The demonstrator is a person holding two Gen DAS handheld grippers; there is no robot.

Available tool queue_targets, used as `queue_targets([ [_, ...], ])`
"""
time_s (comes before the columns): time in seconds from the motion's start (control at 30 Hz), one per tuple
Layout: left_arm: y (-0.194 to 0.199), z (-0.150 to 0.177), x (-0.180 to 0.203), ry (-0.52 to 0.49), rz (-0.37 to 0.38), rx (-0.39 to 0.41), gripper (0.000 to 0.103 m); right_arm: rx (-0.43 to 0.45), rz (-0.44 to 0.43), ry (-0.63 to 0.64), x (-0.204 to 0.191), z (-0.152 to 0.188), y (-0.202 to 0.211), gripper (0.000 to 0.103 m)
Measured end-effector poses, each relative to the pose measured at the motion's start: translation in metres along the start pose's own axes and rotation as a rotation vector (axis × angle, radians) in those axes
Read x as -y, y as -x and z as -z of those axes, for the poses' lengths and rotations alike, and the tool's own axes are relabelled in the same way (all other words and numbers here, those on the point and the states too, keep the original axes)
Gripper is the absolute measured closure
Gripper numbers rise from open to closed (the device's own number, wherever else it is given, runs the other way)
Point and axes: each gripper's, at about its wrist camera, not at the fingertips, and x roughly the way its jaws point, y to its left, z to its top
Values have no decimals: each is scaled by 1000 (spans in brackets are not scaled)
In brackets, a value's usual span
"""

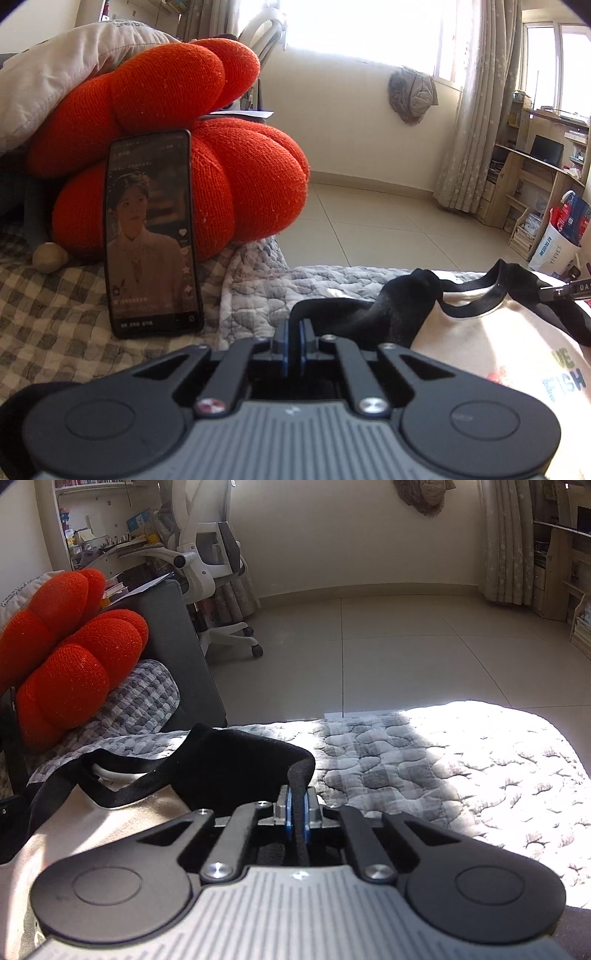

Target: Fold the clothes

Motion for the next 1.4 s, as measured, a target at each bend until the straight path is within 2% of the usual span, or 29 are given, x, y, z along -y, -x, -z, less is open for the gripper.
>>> queue_targets([
  [0.1,-9,1,-3,12,-57,-43,97,-13,20,3,1,-1,-6,97],
  [0.17,-11,1,0,-9,-63,-50,95,-17,24,7,1,1,-10,97],
  [0.2,-11,-1,2,-14,-53,-48,89,-18,22,10,1,1,-10,97],
  [0.27,-7,-5,2,-17,-14,-31,85,-22,14,14,-1,-1,-9,92],
  [0.33,-8,-10,5,-32,18,-21,63,-25,-1,22,-3,-4,-8,87],
  [0.43,-17,-19,9,-52,48,-40,61,-19,-13,49,-10,-9,-8,86],
  [0.5,-25,-20,11,-40,66,-59,61,-14,-23,65,-15,-11,-9,77],
  [0.53,-28,-21,13,-36,74,-64,62,-10,-30,70,-17,-13,-10,63],
  [0.57,-32,-21,14,-40,80,-67,62,-3,-36,77,-19,-14,-12,54],
  [0.7,-47,-23,21,-57,106,-88,63,-5,-55,104,-30,-18,-23,54],
  [0.77,-55,-22,21,-39,116,-109,95,-10,-53,113,-33,-16,-29,69],
  [0.8,-55,-22,21,-22,119,-99,98,-13,-51,119,-34,-15,-31,94],
  [0.87,-46,-20,22,-11,76,-13,99,31,-33,110,-33,-12,-27,96],
  [0.93,-39,-18,22,-12,45,50,99,79,-6,96,-31,-10,-22,97],
  [1.07,-56,-15,20,-9,27,-33,98,35,10,99,-30,-8,-36,96],
  [1.17,-51,-15,21,-12,15,-24,91,36,25,107,-34,-9,-35,87],
  [1.23,-39,-15,21,-22,5,0,77,34,25,103,-37,-11,-31,86],
  [1.33,-15,-13,21,-56,10,32,69,50,31,112,-41,-11,-22,83],
  [1.4,1,-11,20,-76,12,40,64,74,26,122,-46,-11,-14,71],
])
